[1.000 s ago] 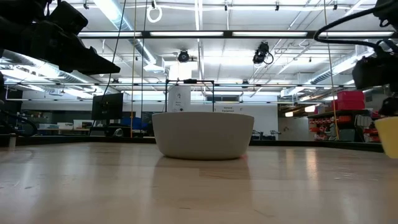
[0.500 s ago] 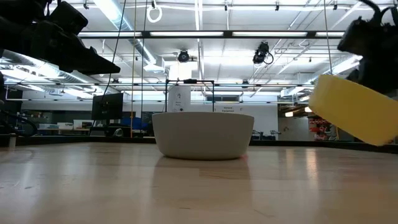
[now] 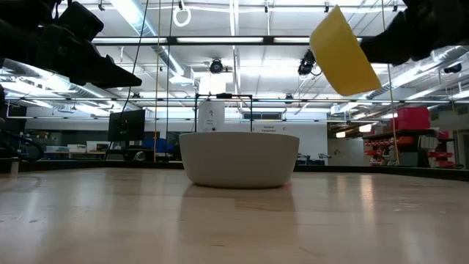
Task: Nest bowls inside each other
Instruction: Stack the yellow bowl on the light blue bowl
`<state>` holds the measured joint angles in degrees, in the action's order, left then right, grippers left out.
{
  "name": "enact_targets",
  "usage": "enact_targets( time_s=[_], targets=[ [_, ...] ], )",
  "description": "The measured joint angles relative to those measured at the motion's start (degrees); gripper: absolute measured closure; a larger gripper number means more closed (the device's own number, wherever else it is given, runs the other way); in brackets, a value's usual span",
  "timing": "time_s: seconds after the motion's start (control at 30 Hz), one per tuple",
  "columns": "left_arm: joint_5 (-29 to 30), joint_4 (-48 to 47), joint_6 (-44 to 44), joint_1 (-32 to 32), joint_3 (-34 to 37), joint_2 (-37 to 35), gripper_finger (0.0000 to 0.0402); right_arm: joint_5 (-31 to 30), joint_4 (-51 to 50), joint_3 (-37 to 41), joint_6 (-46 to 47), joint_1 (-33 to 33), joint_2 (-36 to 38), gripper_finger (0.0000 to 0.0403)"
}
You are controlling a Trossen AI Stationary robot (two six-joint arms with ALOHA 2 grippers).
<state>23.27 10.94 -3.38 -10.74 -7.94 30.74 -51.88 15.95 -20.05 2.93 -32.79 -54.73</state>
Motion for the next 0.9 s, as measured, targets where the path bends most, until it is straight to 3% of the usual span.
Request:
enact_targets(
  time_s=[0.27, 0.37, 0.53, 0.9],
  targets=[
    [-0.1, 0.0, -0.3, 0.0, 0.0, 0.0, 0.0207, 1.7, 39.5, 19.7, -12.5, 1.5, -0.3, 0.0402],
    [-0.1, 0.0, -0.3, 0.0, 0.0, 0.2, 0.0207, 0.5, 37.3, 19.1, -13.1, 1.5, -0.1, 0.0402],
    [-0.2, -0.2, -0.2, 0.0, 0.0, 0.6, 0.0207, 4.0, 38.7, 19.6, -15.8, 1.6, 0.1, 0.0402],
    [0.0, -0.4, 1.0, 0.0, 0.0, 2.2, 0.0207, 1.2, 48.1, 19.5, -34.4, -0.4, 4.8, 0.0402]
  ],
)
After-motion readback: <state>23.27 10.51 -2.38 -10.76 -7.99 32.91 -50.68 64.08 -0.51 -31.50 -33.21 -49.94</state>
